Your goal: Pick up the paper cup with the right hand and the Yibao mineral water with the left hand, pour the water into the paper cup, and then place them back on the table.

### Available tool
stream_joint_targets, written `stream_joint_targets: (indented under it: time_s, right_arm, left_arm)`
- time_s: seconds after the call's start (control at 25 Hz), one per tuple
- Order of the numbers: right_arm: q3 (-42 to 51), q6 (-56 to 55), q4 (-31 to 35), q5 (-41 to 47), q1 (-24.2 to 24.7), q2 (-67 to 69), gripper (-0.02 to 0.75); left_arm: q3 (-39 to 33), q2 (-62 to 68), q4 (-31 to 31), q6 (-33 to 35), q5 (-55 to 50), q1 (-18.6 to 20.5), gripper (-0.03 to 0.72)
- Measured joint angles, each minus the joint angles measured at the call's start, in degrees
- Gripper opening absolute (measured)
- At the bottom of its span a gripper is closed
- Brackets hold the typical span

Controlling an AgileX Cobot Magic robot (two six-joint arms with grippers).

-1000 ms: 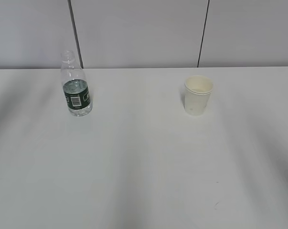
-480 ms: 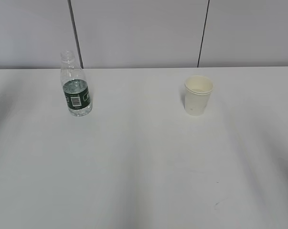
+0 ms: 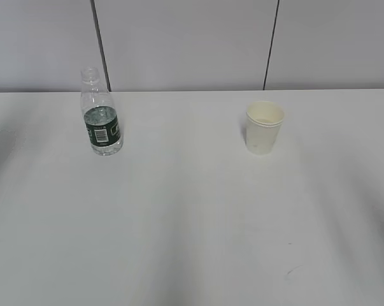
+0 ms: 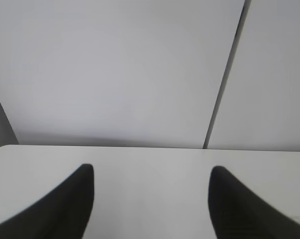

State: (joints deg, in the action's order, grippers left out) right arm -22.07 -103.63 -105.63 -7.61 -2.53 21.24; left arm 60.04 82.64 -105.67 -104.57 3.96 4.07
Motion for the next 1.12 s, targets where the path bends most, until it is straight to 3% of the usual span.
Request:
stream_joint_targets:
  time_s: [0.44,0.68,1.12]
  right_arm:
    - [0.0,0.0,0.0,0.64,0.0,0.0,0.586]
    - [0.0,-0.02,0.0,1.49,0.0,0.0,0.586]
    - [0.0,-0.12,0.0,1.49,0.0,0.0,0.585]
  left_arm:
    - [0.0,0.75,0.0,0.0,0.47,0.0,0.449]
    - [-0.59,-1.45,0.0,0.0,5.9,0.0,0.449]
    - [-12.4,-15.51,0.0,0.0,2.86,0.0,0.449]
